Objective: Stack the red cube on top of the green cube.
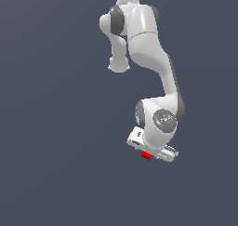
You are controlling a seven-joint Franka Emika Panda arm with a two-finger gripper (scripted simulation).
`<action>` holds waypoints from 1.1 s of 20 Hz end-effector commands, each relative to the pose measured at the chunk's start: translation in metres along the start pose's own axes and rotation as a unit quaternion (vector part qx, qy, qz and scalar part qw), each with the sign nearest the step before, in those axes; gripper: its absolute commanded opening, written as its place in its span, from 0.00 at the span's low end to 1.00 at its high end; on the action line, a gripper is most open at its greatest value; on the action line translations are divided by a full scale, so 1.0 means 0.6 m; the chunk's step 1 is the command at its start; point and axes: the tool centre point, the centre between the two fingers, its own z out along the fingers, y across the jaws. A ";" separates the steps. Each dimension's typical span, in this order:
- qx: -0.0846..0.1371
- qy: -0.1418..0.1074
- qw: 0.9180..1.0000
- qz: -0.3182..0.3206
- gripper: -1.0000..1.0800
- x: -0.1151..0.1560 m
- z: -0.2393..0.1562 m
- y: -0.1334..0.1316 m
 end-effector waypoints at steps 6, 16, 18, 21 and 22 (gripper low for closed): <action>0.000 0.001 1.000 0.000 0.00 0.002 0.010 -0.002; 0.000 0.000 1.000 0.000 0.00 0.002 0.010 -0.002; 0.000 0.000 1.000 0.000 0.00 0.002 0.009 -0.002; 0.000 0.000 1.000 0.000 0.00 0.002 -0.002 -0.001; 0.000 0.000 1.000 0.000 0.00 0.001 -0.007 -0.001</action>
